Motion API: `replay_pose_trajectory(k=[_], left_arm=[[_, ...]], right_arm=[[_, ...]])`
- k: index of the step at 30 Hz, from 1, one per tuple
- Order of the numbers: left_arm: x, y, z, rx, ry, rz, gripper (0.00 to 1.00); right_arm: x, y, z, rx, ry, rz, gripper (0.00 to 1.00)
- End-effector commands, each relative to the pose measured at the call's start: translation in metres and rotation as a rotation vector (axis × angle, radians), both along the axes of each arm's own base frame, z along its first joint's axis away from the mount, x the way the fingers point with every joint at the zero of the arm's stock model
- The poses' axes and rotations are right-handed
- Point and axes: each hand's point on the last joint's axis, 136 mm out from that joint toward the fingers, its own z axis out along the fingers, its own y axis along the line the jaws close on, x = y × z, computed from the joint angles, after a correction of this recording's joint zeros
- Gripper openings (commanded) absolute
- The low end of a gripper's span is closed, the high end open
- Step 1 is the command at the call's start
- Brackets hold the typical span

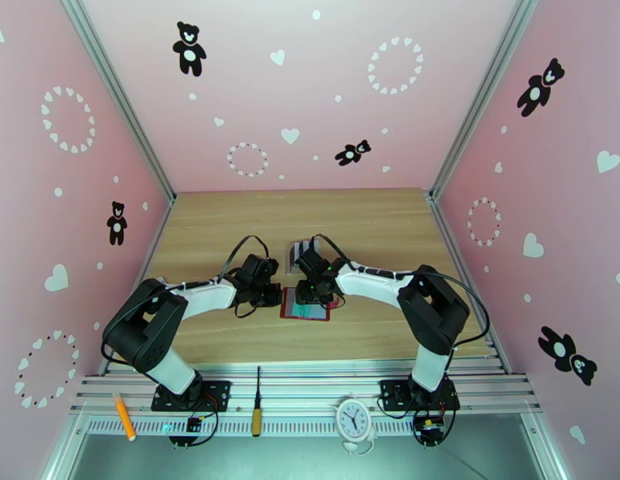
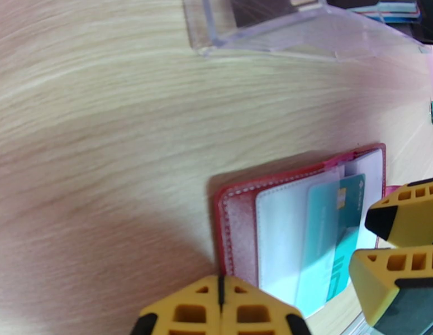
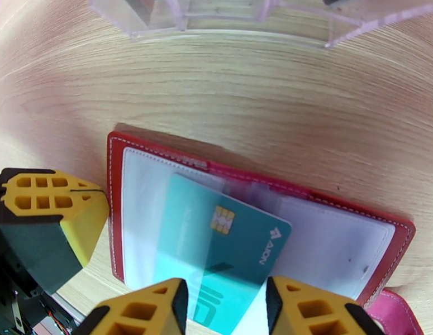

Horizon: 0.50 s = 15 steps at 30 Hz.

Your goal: Put the credit cards into the card holder

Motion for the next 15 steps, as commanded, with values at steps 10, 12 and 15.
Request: replay_pose_trajectory(k=[10,12,15], left_arm=[[-0.0037,-0.0034,-0.004,0.001,0.023,-0.014,0.06],[-0.0037,-0.0037,-0.004,-0.001,0.023,-0.014,0.06],[-0.0036,-0.0036,-0.004,-0.001,0.022,-0.014,0.06]], right_arm=[[-0.0013,-0.004,-0.0092,-0.026,0.018,0.001,0.44],[-0.0012,-0.0042,-0.0093,-0.027,0.016,0.002,0.44],[-0.0019,-0.0056,-0.011,-0.031,0.018,0.0,0.44]])
